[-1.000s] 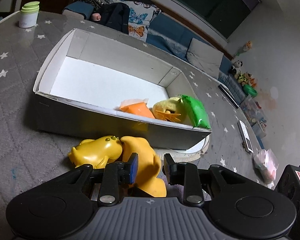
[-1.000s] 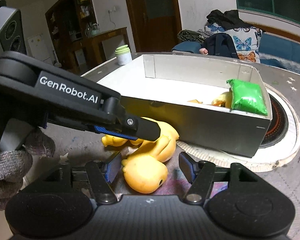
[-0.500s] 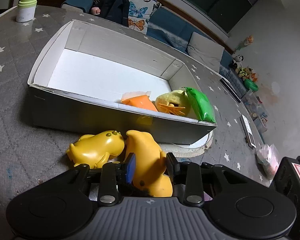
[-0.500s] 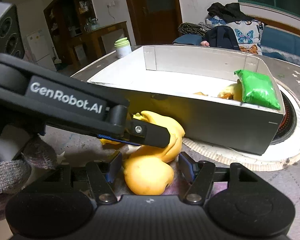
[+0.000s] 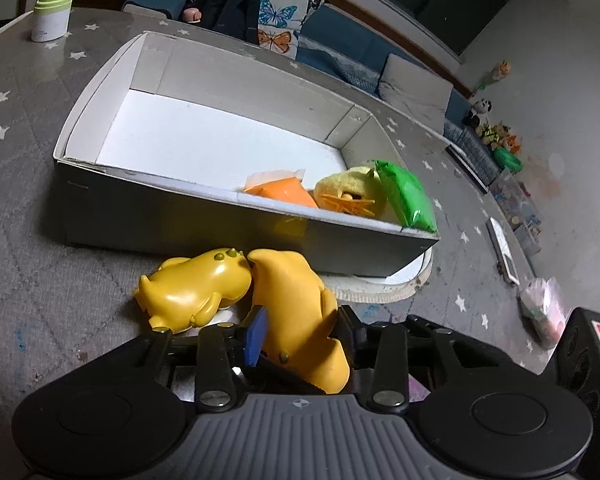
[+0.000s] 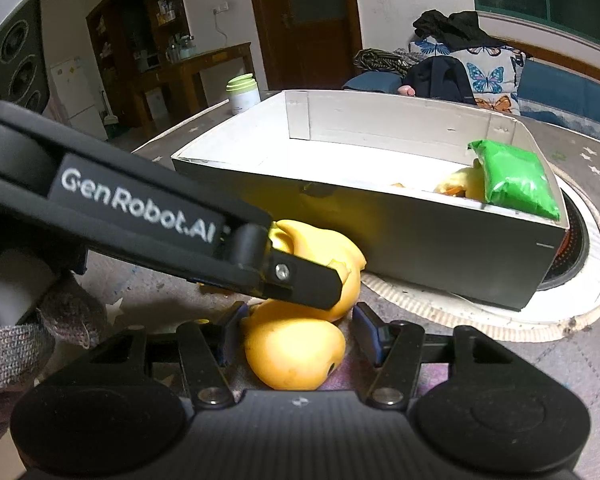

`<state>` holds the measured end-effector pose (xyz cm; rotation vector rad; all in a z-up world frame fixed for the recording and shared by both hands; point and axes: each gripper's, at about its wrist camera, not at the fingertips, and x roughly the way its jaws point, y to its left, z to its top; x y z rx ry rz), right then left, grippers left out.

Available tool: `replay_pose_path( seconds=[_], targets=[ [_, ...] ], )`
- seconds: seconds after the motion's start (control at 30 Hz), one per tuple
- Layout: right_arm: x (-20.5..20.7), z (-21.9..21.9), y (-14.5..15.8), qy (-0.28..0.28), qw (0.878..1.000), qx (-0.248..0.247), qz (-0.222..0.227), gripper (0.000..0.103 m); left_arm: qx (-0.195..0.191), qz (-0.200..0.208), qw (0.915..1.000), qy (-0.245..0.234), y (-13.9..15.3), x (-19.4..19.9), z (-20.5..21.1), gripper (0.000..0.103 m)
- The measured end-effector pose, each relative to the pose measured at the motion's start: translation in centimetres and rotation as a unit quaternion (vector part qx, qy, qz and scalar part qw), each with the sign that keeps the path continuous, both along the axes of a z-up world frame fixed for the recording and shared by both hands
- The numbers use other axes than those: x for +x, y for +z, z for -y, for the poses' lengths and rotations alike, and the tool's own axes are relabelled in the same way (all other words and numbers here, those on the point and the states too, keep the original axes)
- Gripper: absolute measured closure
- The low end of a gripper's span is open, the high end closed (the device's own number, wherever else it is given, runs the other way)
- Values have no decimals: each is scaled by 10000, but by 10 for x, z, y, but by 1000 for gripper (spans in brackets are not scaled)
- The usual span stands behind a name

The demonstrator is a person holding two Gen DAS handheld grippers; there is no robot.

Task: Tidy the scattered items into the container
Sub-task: 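Close the left tool on the tall yellow toy and lift it, then lower the tall yellow toy into the box and open the left tool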

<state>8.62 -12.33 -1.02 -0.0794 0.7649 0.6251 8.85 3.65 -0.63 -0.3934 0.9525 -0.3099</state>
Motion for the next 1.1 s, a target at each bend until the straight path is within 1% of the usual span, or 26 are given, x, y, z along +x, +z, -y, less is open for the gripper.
replay_pose_path(
  seconds=[0.07,0.2,0.27,0.33,0.47,0.57,0.7,0.8,0.9,1.0,1.1],
  targets=[
    [-1,-1,0,1,10000,-20,23,45,22,-52,10000,12,-2,1,1,58],
    [-4,-3,0,-4,10000,-38,55,46,-104,-139,9998,71,-5,3,-2,57],
    [-6,-3,1,-3,9999,-57,84,51,-72,-141,9998,108,-4,2,-1,58],
    [-9,-4,3,2,9999,-91,131,51,-44,-117,9999,89,-2,-1,1,58],
    [-19,-4,11,18,9994,-146,325,52,-36,26,10000,51,11,-9,2,59],
    [-26,-4,27,60,9984,-87,552,52,37,277,9996,41,29,-18,2,59],
    [-30,-8,50,118,9950,-16,988,52,139,691,9975,46,58,-24,0,59],
    [-21,-15,65,150,9925,48,1211,52,202,883,9958,118,73,-15,-5,59],
    [-1,-25,76,175,9914,135,1293,52,267,966,9947,227,83,4,-11,59],
    [21,-37,79,165,9920,170,1237,52,269,895,9952,289,84,30,-19,59],
    [48,-45,75,131,9940,199,1071,52,170,659,9970,362,77,59,-29,59]
  ],
)
